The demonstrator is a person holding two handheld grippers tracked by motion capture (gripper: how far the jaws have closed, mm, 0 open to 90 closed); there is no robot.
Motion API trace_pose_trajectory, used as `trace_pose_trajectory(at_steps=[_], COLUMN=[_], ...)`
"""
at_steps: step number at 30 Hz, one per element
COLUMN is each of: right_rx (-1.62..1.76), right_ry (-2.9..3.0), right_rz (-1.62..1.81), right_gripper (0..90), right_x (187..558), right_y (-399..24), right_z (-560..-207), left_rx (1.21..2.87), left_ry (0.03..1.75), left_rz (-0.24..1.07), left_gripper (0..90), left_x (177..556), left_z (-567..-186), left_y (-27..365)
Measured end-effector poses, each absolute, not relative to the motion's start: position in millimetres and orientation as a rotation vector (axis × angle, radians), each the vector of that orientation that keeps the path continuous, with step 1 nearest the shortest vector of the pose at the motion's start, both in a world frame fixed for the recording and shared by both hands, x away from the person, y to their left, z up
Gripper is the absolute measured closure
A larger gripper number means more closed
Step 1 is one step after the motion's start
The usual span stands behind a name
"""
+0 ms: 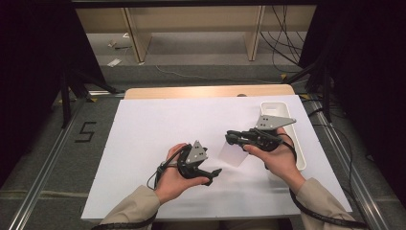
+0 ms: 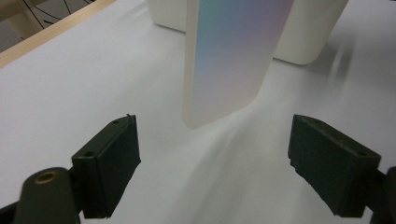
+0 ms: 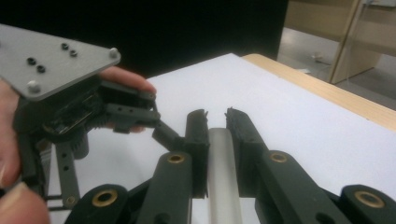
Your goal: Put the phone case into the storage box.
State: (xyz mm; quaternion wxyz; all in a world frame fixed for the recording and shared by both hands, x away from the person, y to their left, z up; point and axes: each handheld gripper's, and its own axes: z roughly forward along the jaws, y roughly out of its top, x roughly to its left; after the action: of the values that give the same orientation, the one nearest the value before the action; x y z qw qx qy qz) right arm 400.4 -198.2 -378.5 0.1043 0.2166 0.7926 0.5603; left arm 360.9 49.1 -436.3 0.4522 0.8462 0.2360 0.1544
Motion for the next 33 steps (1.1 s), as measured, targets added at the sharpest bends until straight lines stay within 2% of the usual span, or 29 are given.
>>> trace_pose_trajectory(at_steps=[27,33], right_rx=[0.417,0.395], right_ry=[2.484,2.512], right_rz=[1.596,1.616], right_gripper=[80.0,80.1], right_x=[393,390], right_y=[-190,-185], right_z=[-370,-369], left_rx=[2.099,2.093], left_ry=[0.558,0.525], left_rz=[0.356,0.333], left_gripper=[20.4,26.0], left_x=[362,365], left_z=[-440,-443], left_y=[47,45])
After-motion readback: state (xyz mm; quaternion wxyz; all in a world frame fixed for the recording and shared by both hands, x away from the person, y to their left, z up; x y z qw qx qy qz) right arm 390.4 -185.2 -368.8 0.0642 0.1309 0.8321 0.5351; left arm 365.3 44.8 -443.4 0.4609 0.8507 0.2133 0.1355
